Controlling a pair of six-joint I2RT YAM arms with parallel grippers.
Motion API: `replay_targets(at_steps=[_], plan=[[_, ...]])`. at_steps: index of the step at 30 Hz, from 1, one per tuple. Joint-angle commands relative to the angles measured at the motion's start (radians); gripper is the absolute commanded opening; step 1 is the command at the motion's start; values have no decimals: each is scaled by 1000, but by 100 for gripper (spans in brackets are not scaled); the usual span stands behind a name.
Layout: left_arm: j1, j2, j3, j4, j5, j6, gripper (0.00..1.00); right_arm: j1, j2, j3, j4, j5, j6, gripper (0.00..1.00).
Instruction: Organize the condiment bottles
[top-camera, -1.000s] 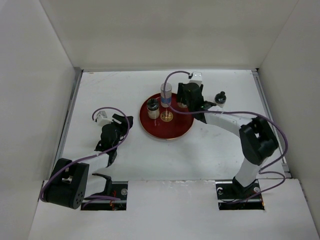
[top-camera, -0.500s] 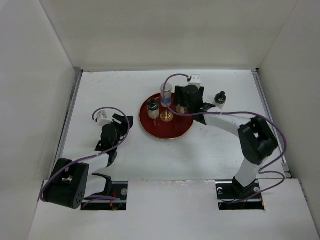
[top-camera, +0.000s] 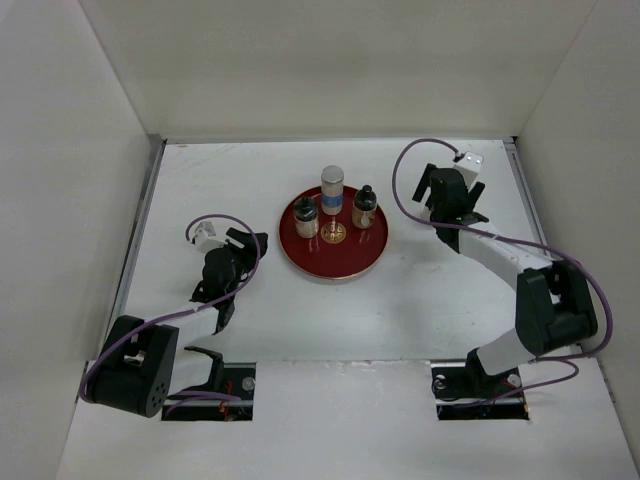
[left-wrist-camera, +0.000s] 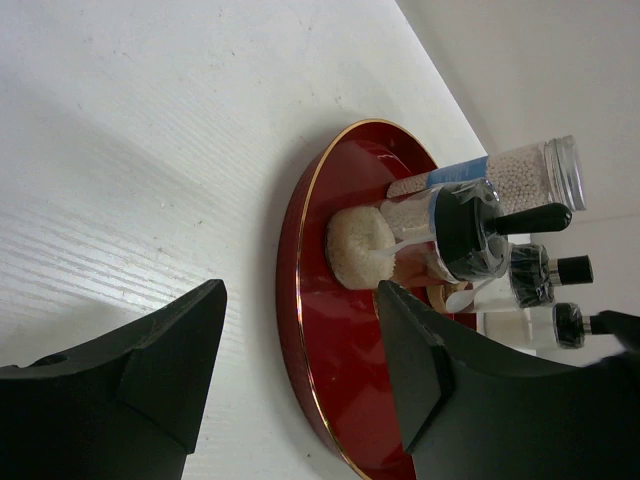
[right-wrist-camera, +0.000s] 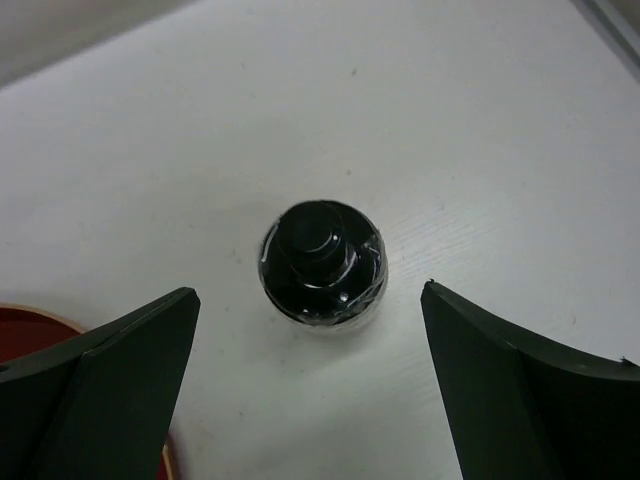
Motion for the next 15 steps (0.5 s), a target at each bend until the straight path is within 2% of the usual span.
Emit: replay_targets(at_steps=[1, 5, 11, 12, 15], plan=[[-1, -13, 7, 46, -5, 7, 60, -31, 71, 64, -22, 5, -8, 100], [2, -6, 10, 48, 1, 7, 60, -80, 163, 115, -17, -79, 1, 100], [5, -4, 10, 48, 1, 7, 61, -85, 193, 109, 75, -96, -18, 87], [5, -9, 9, 49, -2, 7, 61, -85, 186, 101, 94, -93, -30, 84], [-5, -1, 15, 46, -7, 15, 61, -83, 142, 74, 125, -76, -44, 67]])
